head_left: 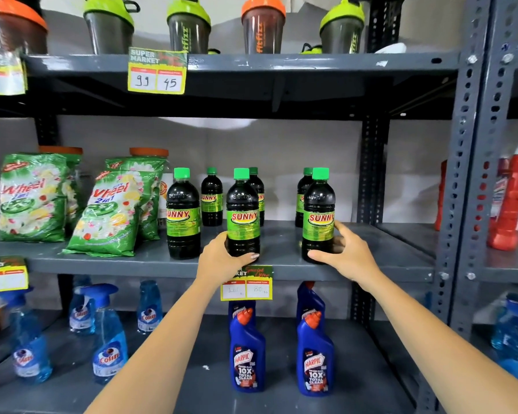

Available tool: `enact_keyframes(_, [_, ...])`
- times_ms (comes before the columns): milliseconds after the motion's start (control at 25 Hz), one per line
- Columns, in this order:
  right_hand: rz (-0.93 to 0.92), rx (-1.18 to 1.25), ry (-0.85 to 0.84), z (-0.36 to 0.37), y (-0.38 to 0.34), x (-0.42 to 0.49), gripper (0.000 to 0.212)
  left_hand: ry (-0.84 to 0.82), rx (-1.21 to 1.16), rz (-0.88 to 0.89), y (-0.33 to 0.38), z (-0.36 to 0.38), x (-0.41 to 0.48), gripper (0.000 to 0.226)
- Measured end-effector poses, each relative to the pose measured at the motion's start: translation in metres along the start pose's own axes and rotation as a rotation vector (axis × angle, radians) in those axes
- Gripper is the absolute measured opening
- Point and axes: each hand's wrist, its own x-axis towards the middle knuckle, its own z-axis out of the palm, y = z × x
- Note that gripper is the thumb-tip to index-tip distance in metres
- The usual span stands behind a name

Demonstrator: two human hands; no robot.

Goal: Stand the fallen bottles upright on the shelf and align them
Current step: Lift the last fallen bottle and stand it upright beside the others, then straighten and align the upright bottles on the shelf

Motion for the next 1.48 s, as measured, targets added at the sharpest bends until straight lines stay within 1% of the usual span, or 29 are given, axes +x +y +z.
enact_keyframes(200, [0.009, 0.058, -0.041, -0.002, -0.002, 0.000, 0.095, -0.067, -0.031, 0.003, -0.002, -0.001, 0.002, 0.055])
enact_keyframes(320, [0.013, 0.037, -0.050, -0.003, -0.001, 0.003, 0.101, -0.113, -0.066, 0.004, -0.003, -0.004, 0.004, 0.058])
enact_keyframes(400, [0.055, -0.002, -0.018, -0.002, 0.000, 0.000, 0.111, -0.172, -0.105, 0.010, -0.003, -0.006, 0.002, 0.070])
enact_keyframes(440, [0.051, 0.003, 0.068, -0.001, 0.000, -0.004, 0.111, -0.166, -0.123, 0.017, -0.002, -0.008, -0.001, 0.079])
enact_keyframes(480, [-0.020, 0.030, 0.208, 0.001, 0.000, -0.010, 0.102, -0.103, -0.151, 0.042, -0.001, -0.012, -0.006, 0.084])
enact_keyframes(520, [-0.179, 0.059, 0.372, 0.006, -0.002, -0.017, 0.083, 0.023, -0.189, 0.085, -0.001, -0.020, -0.012, 0.078])
enact_keyframes(560, [-0.376, 0.050, 0.504, 0.012, -0.007, -0.024, 0.059, 0.190, -0.227, 0.146, -0.002, -0.031, -0.017, 0.062])
enact_keyframes(600, [-0.539, 0.004, 0.559, 0.022, -0.014, -0.028, 0.039, 0.358, -0.245, 0.202, -0.004, -0.043, -0.020, 0.043])
enact_keyframes(640, [-0.630, -0.044, 0.525, 0.034, -0.022, -0.031, 0.027, 0.484, -0.253, 0.233, -0.009, -0.056, -0.020, 0.029])
enact_keyframes(680, [-0.632, -0.081, 0.432, 0.049, -0.033, -0.031, 0.021, 0.566, -0.268, 0.231, -0.016, -0.068, -0.019, 0.021])
enact_keyframes(720, [-0.555, -0.095, 0.310, 0.063, -0.044, -0.028, 0.023, 0.601, -0.280, 0.202, -0.026, -0.077, -0.014, 0.019])
enact_keyframes(760, [-0.434, -0.101, 0.190, 0.075, -0.053, -0.023, 0.031, 0.599, -0.277, 0.173, -0.036, -0.084, -0.009, 0.021])
enact_keyframes(800, [-0.297, -0.110, 0.073, 0.084, -0.062, -0.018, 0.047, 0.567, -0.263, 0.148, -0.045, -0.088, -0.004, 0.026])
enact_keyframes(880, [-0.067, -0.088, -0.130, 0.096, -0.074, -0.007, 0.081, 0.405, -0.276, 0.110, -0.061, -0.092, 0.003, 0.043])
enact_keyframes(920, [-0.018, -0.079, -0.200, 0.099, -0.077, -0.002, 0.091, 0.286, -0.300, 0.081, -0.066, -0.093, 0.005, 0.055])
enact_keyframes(960, [-0.004, -0.084, -0.233, 0.102, -0.078, 0.001, 0.095, 0.162, -0.284, 0.045, -0.071, -0.095, 0.009, 0.069])
enact_keyframes(1000, [-0.009, -0.100, -0.238, 0.106, -0.077, 0.003, 0.095, 0.050, -0.212, 0.013, -0.077, -0.095, 0.012, 0.080])
enact_keyframes(1040, [-0.020, -0.120, -0.223, 0.109, -0.074, 0.005, 0.091, -0.025, -0.117, -0.003, -0.082, -0.094, 0.016, 0.084])
enact_keyframes(1080, [-0.025, -0.129, -0.203, 0.112, -0.072, 0.007, 0.086, -0.051, -0.047, 0.004, -0.087, -0.093, 0.019, 0.083])
enact_keyframes(1160, [-0.017, -0.117, -0.196, 0.115, -0.072, 0.008, 0.079, 0.016, -0.011, 0.034, -0.092, -0.090, 0.023, 0.072])
enact_keyframes(1280, [-0.011, -0.080, -0.220, 0.114, -0.072, 0.010, 0.077, 0.152, -0.002, 0.077, -0.090, -0.087, 0.017, 0.061])
enact_keyframes(1400, [-0.010, -0.032, -0.222, 0.113, -0.073, 0.007, 0.077, 0.249, 0.039, 0.056, -0.083, -0.083, 0.012, 0.068])
enact_keyframes(1480, [-0.004, -0.012, -0.214, 0.113, -0.073, 0.006, 0.078, 0.273, 0.050, 0.041, -0.082, -0.081, 0.011, 0.073])
